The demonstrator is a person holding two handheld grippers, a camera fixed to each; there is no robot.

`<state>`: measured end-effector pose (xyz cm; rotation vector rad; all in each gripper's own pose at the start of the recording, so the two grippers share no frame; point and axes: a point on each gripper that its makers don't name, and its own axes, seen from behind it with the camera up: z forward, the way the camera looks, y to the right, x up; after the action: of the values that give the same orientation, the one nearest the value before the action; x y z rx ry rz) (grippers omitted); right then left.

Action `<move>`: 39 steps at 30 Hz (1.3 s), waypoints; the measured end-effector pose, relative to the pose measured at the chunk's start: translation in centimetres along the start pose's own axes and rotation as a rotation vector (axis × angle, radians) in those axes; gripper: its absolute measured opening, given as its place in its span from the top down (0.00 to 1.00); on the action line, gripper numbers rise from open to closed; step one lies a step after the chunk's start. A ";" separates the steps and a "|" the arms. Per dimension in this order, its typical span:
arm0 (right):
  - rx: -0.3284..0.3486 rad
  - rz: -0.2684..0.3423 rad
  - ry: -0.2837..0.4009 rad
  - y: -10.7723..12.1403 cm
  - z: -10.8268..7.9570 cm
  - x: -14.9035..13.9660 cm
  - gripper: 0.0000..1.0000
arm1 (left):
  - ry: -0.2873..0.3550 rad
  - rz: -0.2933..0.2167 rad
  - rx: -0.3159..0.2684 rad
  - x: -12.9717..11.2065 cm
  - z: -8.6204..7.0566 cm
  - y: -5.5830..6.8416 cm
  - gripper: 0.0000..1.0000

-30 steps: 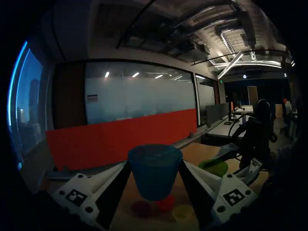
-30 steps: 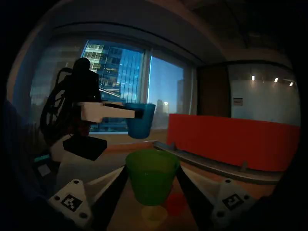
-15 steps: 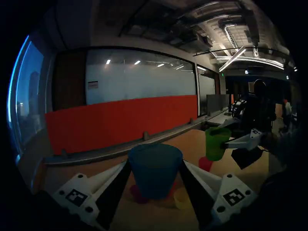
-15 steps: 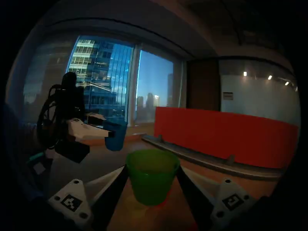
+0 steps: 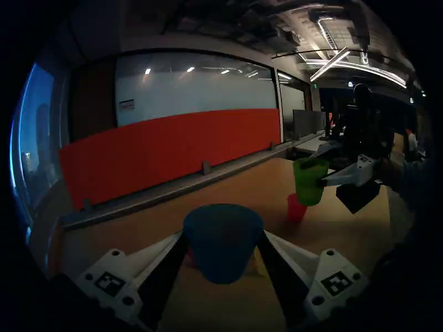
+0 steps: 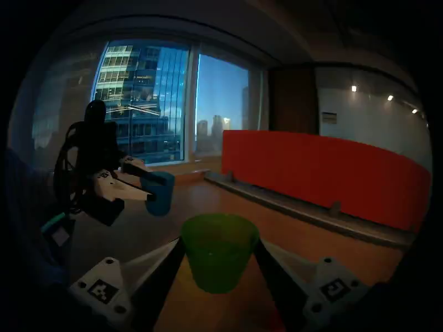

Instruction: Pour water

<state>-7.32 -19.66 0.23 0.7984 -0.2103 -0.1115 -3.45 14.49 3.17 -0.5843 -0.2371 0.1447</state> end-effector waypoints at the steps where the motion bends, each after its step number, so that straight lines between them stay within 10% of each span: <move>1: 0.003 -0.001 -0.013 0.0 0.1 -0.4 0.10 | -0.012 0.002 -0.001 -0.5 0.2 0.0 0.14; 39: 0.071 -0.011 -0.332 0.7 3.5 -12.6 0.10 | -0.365 0.028 -0.094 -14.1 3.4 -0.2 0.14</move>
<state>-20.39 -19.40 1.31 0.8495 -0.5264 -0.2489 -17.90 13.29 3.48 -0.6528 -0.5920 0.2690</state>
